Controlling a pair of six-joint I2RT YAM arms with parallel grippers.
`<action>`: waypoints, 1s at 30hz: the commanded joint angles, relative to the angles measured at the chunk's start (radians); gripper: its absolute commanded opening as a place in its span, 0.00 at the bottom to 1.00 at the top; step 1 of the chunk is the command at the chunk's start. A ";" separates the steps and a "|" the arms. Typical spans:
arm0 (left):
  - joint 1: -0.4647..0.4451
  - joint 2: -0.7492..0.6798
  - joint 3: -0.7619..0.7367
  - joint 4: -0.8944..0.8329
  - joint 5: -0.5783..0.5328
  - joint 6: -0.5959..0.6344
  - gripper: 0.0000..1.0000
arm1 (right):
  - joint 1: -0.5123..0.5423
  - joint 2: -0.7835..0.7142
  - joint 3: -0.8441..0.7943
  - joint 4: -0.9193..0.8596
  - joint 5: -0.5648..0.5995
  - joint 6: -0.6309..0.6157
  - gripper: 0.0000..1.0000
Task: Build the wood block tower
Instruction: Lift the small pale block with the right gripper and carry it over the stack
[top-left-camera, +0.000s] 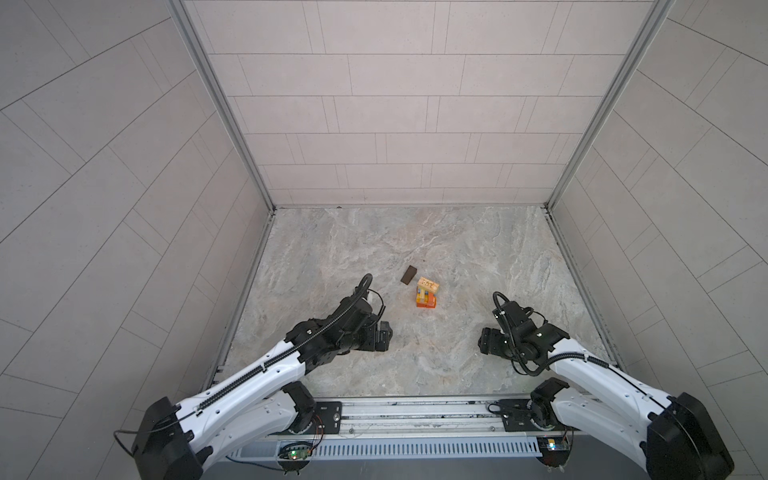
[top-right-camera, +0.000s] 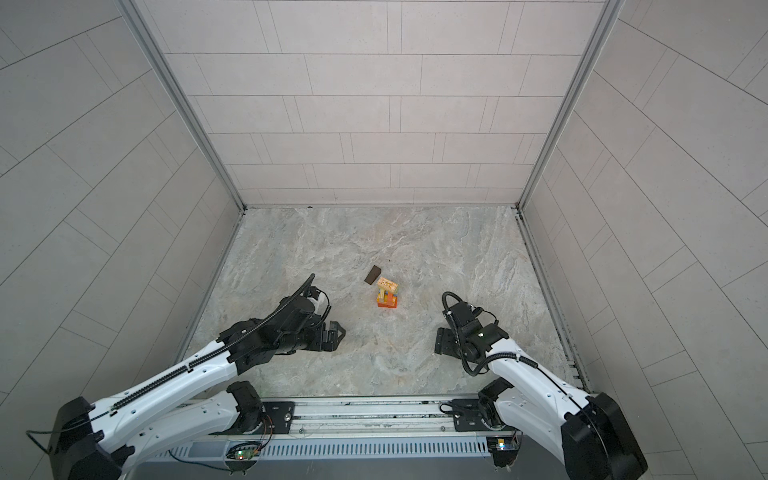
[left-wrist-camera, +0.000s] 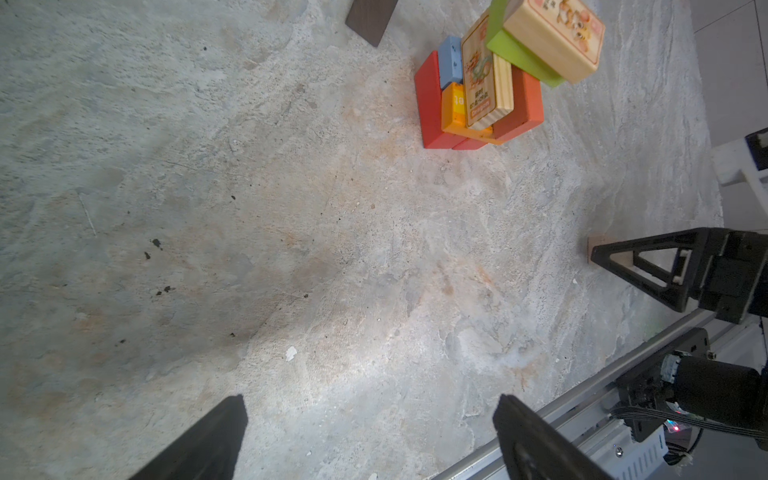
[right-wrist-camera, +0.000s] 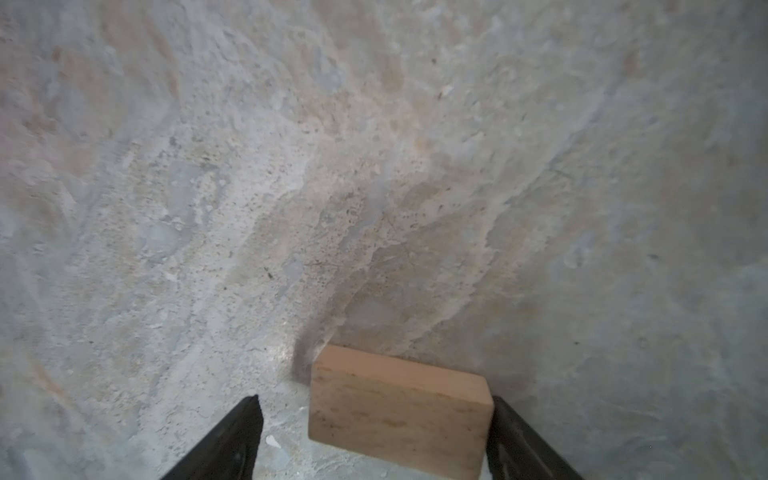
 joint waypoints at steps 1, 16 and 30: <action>-0.004 -0.030 -0.019 0.002 -0.022 -0.005 1.00 | 0.019 0.060 0.027 -0.001 0.087 0.047 0.79; -0.002 -0.111 -0.050 0.004 -0.070 -0.009 1.00 | 0.066 0.181 0.127 -0.029 0.168 0.018 0.43; 0.121 -0.109 0.150 -0.164 0.005 0.081 1.00 | 0.089 0.420 0.797 -0.381 0.067 -0.193 0.39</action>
